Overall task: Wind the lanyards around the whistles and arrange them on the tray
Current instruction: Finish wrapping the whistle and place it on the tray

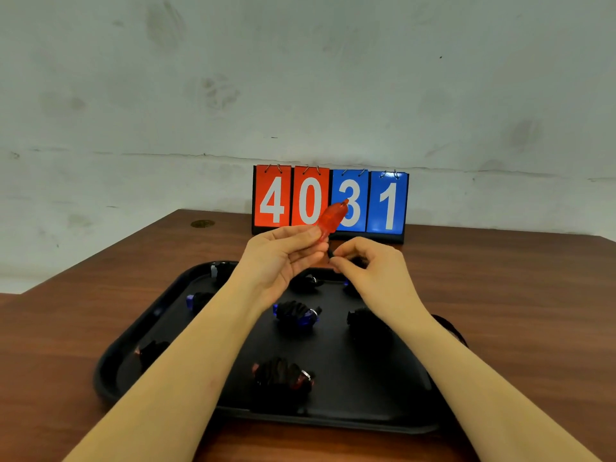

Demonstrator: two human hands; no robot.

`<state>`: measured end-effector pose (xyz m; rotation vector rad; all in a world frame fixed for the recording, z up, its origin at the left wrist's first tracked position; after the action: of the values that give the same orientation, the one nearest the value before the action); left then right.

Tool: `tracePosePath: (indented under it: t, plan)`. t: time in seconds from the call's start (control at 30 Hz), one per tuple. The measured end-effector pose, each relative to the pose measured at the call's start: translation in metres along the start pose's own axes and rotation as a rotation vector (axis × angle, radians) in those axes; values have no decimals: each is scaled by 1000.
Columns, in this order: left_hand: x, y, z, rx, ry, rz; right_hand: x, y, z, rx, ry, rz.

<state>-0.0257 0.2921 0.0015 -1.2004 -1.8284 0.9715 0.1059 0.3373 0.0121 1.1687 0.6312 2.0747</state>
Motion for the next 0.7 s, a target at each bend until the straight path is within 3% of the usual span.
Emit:
tracePosePath:
  t: [0.2, 0.37, 0.53, 0.7]
  plan:
    - [-3, -17, -1, 576, -93, -281, -7, 18, -8, -107, 95, 130]
    - [-7, -23, -5, 834, -66, -406, -8, 23, -4, -219, 52, 247]
    - [-5, -17, -9, 826, 6, -347, -15, 35, -1, -347, -66, 447]
    - [-5, -13, -11, 785, 55, -317, -9, 28, 7, -205, -95, 298]
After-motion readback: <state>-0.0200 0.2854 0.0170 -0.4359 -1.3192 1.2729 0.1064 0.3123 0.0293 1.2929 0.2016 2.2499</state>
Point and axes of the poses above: each hand's wrist, its own x-axis towards the middle knuckle, its own z-axis out of the back of the hand, y = z × x, the point moved 8 cm from there along x, towards the middle knuckle, and after that the axes turned 3 degrees about -z, right-handed, at the moved point
